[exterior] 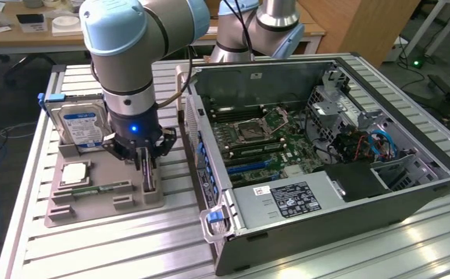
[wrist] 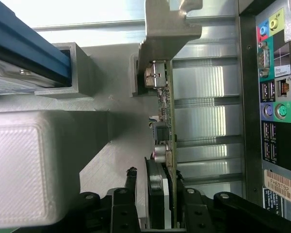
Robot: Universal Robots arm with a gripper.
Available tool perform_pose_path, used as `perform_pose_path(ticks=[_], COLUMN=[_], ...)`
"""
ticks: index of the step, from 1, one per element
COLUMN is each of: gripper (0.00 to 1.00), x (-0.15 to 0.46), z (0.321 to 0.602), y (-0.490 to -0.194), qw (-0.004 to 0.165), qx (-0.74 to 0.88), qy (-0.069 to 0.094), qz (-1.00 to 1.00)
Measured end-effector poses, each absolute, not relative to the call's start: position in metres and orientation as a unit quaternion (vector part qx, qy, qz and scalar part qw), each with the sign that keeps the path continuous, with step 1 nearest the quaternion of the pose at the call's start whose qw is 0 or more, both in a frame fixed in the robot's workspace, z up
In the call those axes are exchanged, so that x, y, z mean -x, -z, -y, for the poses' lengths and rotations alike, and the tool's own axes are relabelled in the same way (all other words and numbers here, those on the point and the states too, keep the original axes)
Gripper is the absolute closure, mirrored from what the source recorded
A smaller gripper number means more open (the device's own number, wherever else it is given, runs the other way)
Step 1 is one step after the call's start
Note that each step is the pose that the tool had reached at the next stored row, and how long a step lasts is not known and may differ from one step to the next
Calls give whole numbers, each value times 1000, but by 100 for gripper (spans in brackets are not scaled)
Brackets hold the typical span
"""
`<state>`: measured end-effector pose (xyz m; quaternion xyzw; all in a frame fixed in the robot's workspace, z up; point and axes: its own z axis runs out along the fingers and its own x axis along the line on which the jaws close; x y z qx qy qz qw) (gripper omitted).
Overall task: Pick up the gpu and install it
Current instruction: 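Pick up the gpu and move the gpu toward the slot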
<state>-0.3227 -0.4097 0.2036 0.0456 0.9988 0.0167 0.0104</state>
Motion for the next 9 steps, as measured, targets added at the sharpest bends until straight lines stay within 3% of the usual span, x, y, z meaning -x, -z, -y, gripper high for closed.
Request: perform_pose_path(ticks=[1, 7, 8, 9], gripper=[60, 62, 69, 69], x=[323, 323, 323, 323], z=[410, 410, 410, 410], y=[-204, -204, -204, -204], qw=[10, 10, 10, 10], qx=[-46, -46, -46, -46], qy=[-17, -17, -17, -17], qz=[-999, -999, -999, -999])
